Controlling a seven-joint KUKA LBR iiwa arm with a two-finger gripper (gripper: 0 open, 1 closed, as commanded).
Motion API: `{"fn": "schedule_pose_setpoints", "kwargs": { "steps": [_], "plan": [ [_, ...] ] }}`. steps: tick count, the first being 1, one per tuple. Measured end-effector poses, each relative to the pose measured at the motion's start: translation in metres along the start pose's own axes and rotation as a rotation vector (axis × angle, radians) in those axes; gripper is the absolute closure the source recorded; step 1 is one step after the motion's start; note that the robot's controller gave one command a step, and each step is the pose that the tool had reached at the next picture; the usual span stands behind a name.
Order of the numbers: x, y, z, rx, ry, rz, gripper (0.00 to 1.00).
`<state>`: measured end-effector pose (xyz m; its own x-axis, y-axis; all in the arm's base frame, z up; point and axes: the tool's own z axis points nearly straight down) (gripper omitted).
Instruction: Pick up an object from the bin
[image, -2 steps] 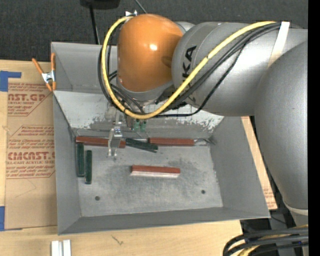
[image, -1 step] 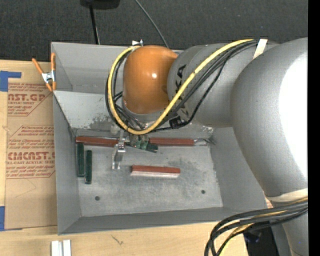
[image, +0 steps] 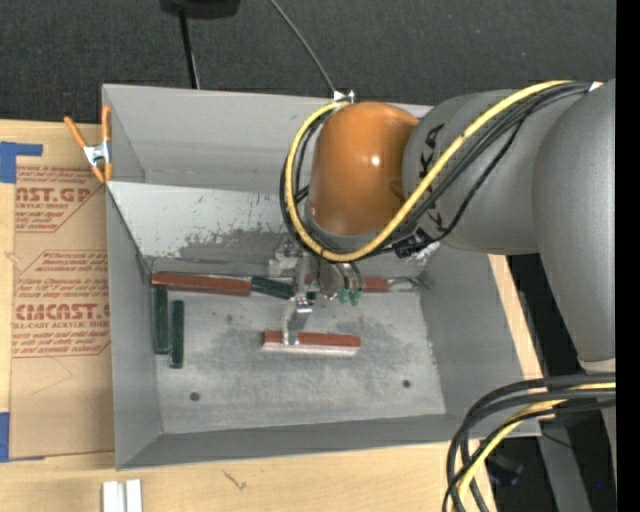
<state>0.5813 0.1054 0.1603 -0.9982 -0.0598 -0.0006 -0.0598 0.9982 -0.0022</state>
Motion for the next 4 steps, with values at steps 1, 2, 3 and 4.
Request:
{"fn": "schedule_pose_setpoints", "kwargs": {
  "steps": [1, 2, 3, 4],
  "plan": [
    [-0.009, -0.01, 0.043, -0.003, -0.001, 0.118, 0.0],
    [0.024, -0.048, 0.086, -0.004, -0.008, 0.016, 0.0],
    [0.019, -0.044, 0.08, -0.005, -0.009, 0.018, 1.0],
    [0.019, -0.044, 0.08, -0.005, -0.009, 0.018, 1.0]
  ]
}}
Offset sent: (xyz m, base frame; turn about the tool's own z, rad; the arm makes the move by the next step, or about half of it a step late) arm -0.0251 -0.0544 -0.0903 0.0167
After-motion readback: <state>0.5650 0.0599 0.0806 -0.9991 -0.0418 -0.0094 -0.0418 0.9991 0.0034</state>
